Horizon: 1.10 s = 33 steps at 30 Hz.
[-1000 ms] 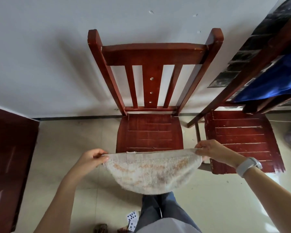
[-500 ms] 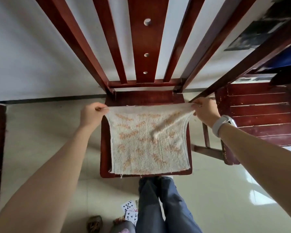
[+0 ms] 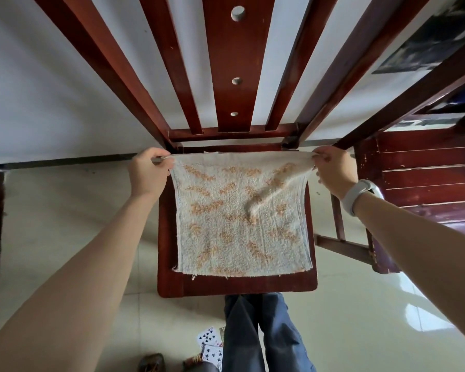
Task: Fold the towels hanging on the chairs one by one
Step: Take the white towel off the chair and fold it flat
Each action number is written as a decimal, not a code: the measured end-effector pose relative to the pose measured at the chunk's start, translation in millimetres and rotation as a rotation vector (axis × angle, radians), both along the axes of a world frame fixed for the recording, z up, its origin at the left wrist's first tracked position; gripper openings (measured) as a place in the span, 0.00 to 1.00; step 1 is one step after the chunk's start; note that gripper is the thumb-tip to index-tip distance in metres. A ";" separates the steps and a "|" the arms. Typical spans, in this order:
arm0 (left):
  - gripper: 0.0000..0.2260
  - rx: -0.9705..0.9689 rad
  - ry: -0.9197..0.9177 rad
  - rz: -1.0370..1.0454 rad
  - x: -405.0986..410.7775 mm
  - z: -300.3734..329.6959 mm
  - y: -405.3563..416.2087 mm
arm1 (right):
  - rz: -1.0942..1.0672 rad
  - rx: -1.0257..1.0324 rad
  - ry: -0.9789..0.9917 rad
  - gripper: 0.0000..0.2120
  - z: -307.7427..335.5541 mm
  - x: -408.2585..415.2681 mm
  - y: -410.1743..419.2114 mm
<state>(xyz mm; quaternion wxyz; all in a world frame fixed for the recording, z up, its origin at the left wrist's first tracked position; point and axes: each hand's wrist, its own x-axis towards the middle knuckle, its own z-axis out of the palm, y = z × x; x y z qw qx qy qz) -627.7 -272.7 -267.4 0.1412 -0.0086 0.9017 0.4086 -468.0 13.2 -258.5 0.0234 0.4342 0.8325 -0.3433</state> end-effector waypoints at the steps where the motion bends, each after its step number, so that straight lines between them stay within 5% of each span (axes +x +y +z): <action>1: 0.07 0.001 -0.010 0.004 2.6 -1.9 -1.0 | 0.023 -0.015 -0.036 0.13 -1.7 2.5 -0.1; 11: 0.16 0.167 -0.139 0.245 -0.2 -37.7 10.9 | -0.314 -0.278 0.056 0.20 -43.6 -22.5 -1.0; 21: 0.26 -0.511 0.010 -0.552 132.8 -90.0 10.0 | -0.127 -0.189 -0.220 0.11 -85.5 51.5 -40.1; 28: 0.36 -0.653 -0.132 -0.617 168.2 -109.5 13.0 | -0.107 -0.155 -0.281 0.19 -106.2 52.8 -35.4; 33: 0.35 -0.669 -0.136 -0.617 164.6 -108.4 15.2 | -0.198 -0.107 -0.330 0.07 -94.9 58.5 -26.4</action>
